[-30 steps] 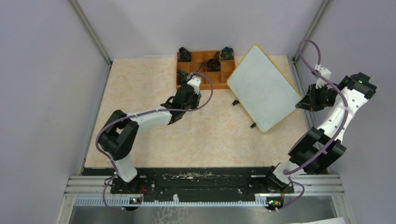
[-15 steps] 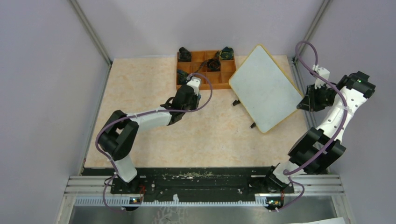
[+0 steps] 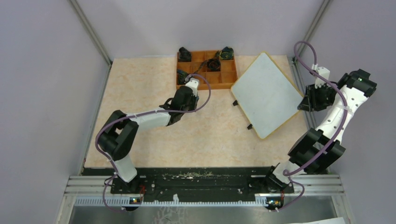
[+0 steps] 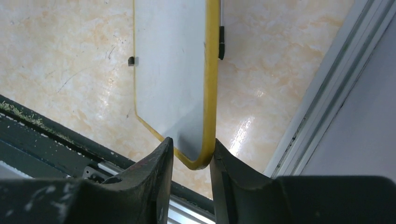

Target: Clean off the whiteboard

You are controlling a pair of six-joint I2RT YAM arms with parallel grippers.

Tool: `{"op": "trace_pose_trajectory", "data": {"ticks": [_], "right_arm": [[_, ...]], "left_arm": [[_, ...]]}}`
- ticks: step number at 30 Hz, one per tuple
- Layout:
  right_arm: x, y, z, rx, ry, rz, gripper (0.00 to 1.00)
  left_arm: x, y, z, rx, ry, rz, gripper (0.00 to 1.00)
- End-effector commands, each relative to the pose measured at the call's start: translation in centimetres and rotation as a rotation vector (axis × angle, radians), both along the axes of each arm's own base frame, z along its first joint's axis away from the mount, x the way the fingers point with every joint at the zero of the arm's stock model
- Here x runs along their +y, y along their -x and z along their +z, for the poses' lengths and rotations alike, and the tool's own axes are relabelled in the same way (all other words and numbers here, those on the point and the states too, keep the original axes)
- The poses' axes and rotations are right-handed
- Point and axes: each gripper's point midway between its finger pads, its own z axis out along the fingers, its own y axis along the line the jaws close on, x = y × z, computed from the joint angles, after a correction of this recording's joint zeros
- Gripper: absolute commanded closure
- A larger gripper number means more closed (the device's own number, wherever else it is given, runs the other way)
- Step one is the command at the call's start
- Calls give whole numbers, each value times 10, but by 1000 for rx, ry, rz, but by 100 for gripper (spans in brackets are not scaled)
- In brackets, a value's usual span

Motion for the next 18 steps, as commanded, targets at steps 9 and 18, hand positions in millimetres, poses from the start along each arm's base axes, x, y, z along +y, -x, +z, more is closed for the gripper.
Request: {"op": "trace_pose_trajectory", "data": {"ticks": [9, 18], "right_arm": [[16, -7, 42, -125, -6, 13, 66], [17, -15, 64, -191, -10, -13, 65]], "left_arm": [[10, 0, 20, -40, 39, 22, 100], [17, 0, 22, -45, 43, 40, 95]]}}
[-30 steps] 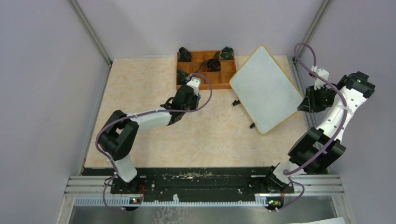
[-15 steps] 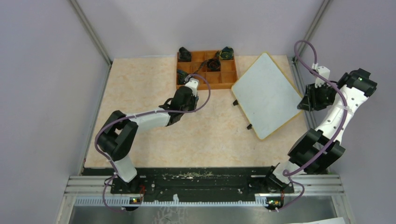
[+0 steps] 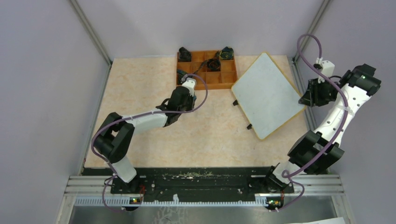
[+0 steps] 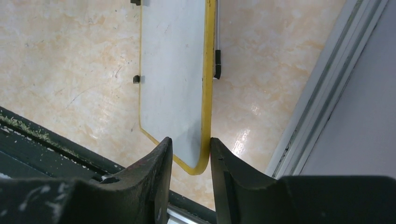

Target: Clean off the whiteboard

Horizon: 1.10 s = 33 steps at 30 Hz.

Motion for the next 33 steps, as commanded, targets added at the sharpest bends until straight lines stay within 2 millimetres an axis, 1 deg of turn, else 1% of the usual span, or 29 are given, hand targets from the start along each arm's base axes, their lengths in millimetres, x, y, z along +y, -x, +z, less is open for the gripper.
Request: {"op": "trace_pose_trajectory", "data": {"ticks": [1, 4, 6, 7, 8, 9, 11, 20, 24, 28, 33], "right_arm": [[11, -7, 38, -122, 5, -12, 65], [8, -13, 50, -163, 13, -52, 64], [6, -17, 57, -192, 17, -76, 59], [5, -19, 60, -206, 18, -85, 53], [5, -20, 63, -216, 16, -98, 38], [5, -21, 66, -231, 17, -107, 35], [4, -23, 71, -257, 20, -127, 35], [11, -21, 86, -331, 24, -144, 34], [15, -20, 91, -348, 15, -134, 32], [19, -19, 98, -378, 9, -135, 32], [28, -15, 108, -434, 9, -126, 27]], "left_arm": [[7, -2, 15, -35, 34, 23, 94], [8, -1, 19, -42, 44, 23, 93], [9, -1, 22, -47, 48, 26, 92], [9, -1, 24, -51, 50, 28, 91], [10, -1, 25, -51, 51, 30, 89], [10, -1, 26, -50, 51, 30, 87], [11, -1, 28, -48, 49, 31, 83], [18, 2, 27, -24, 48, 39, 81], [22, 4, 24, -5, 45, 46, 73], [22, 10, 19, 40, 52, 28, 70], [26, 19, 7, 135, 20, 35, 67]]}}
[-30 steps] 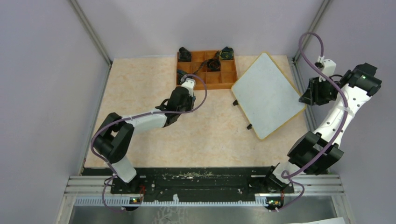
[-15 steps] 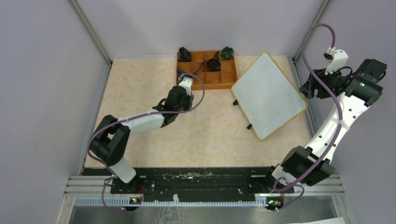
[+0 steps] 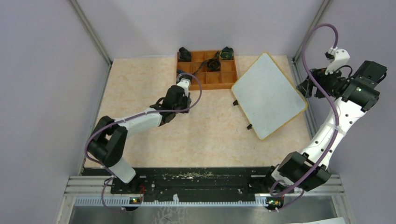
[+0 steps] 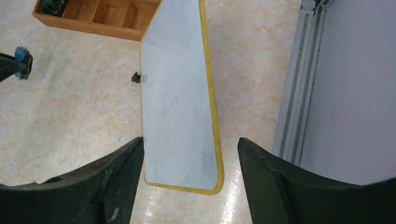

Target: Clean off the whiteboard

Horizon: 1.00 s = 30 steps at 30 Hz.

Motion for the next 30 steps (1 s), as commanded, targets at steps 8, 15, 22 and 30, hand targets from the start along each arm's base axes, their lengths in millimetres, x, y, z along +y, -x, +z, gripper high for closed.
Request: {"op": "trace_pose_trajectory", "data": {"ticks": [8, 15, 22, 30], "right_arm": [[35, 21, 39, -205, 58, 34, 22], [49, 37, 31, -239, 54, 12, 11], [58, 50, 13, -229, 59, 13, 10], [73, 59, 14, -254, 36, 45, 10]], "left_arm": [[7, 28, 15, 77, 66, -5, 49], [11, 42, 23, 73, 111, -13, 40], [12, 54, 18, 101, 121, -29, 40], [24, 65, 24, 80, 143, 4, 41]]}}
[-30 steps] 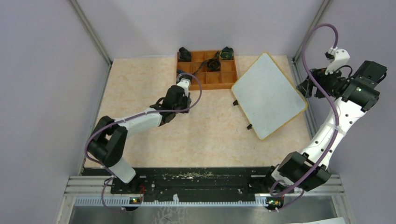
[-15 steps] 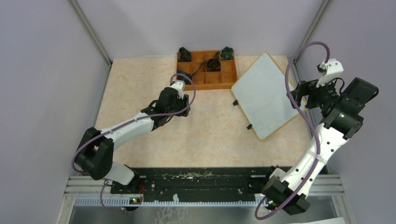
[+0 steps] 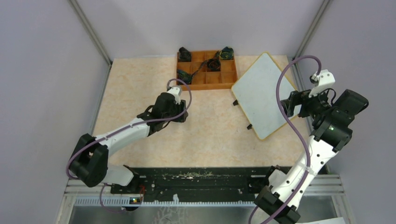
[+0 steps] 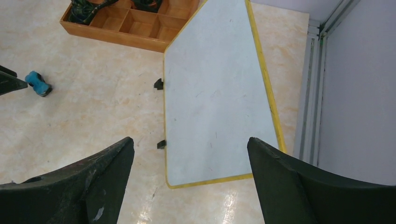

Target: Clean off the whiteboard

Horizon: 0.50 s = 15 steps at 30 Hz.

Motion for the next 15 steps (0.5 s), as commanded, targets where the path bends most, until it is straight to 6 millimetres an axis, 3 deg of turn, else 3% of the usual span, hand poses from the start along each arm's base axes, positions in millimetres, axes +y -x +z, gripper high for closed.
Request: {"op": "trace_pose_trajectory", "data": {"ticks": [1, 8, 15], "right_arm": [[14, 2, 20, -76, 8, 48, 10], [25, 2, 23, -60, -97, 79, 6], [29, -4, 15, -12, -195, 107, 4]], "left_arm": [[10, 8, 17, -43, 47, 36, 41], [29, 13, 36, -158, 102, 102, 40], [44, 5, 50, -215, 69, 180, 38]]}}
